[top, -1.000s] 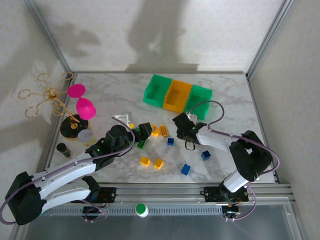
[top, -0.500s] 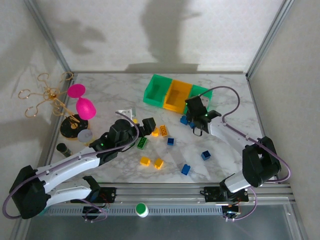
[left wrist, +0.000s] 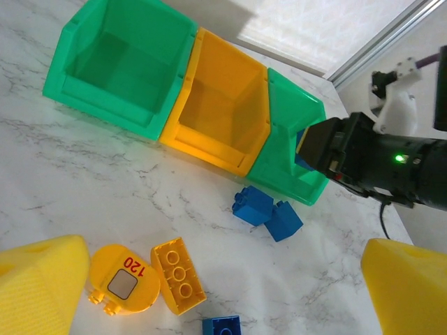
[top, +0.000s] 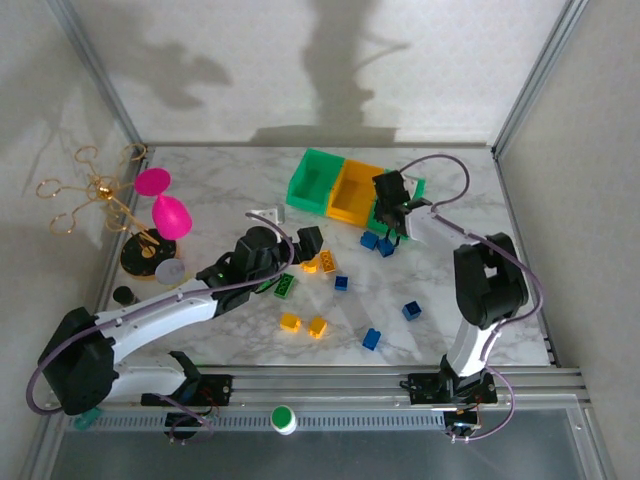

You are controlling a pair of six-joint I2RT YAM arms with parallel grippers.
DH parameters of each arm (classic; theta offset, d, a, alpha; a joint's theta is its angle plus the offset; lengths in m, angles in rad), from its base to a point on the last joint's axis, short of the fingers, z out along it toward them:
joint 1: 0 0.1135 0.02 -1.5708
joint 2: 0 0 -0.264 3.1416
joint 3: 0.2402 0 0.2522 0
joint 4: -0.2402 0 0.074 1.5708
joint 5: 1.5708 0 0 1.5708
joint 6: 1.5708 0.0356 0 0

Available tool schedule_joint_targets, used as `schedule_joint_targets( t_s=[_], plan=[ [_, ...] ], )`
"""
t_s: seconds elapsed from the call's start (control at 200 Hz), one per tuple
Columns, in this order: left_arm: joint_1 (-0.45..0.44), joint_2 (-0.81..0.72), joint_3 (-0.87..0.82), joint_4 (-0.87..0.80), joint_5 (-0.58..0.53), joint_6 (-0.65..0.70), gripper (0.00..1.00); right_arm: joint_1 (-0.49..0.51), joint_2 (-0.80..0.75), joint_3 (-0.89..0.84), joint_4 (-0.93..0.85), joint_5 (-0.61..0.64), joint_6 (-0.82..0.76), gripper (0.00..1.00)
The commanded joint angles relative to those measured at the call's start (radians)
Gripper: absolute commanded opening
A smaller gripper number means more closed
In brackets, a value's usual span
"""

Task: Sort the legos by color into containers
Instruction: Place the lego in the container.

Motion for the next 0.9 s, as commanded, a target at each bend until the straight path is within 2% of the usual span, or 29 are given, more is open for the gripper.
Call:
schedule_joint_targets(
  t_s=[0.0, 0.365, 0.741, 0.896],
  plan=[
    [-0.008, 0.016, 0.029, 0.03, -0.016, 0.016, 0.99, -0.005, 0.068, 0.064, 0.024, 0.032, -0.038, 0.28],
    [-0.008, 0.032, 0.015, 0.031, -0.031, 0.007, 0.99, -0.035, 0.163, 0.083, 0.068, 0.018, -0.058, 0.3],
    [-0.008, 0.046, 0.015, 0.037, -0.028, 0.008, 1.0, -0.038, 0.129, 0.08, 0.075, 0.021, -0.072, 0.43],
    [-0.008, 0.045, 0.025, 0.033, -0.026, 0.013, 0.99, -0.04, 0.103, 0.082, 0.064, 0.013, -0.072, 0.43]
  ],
)
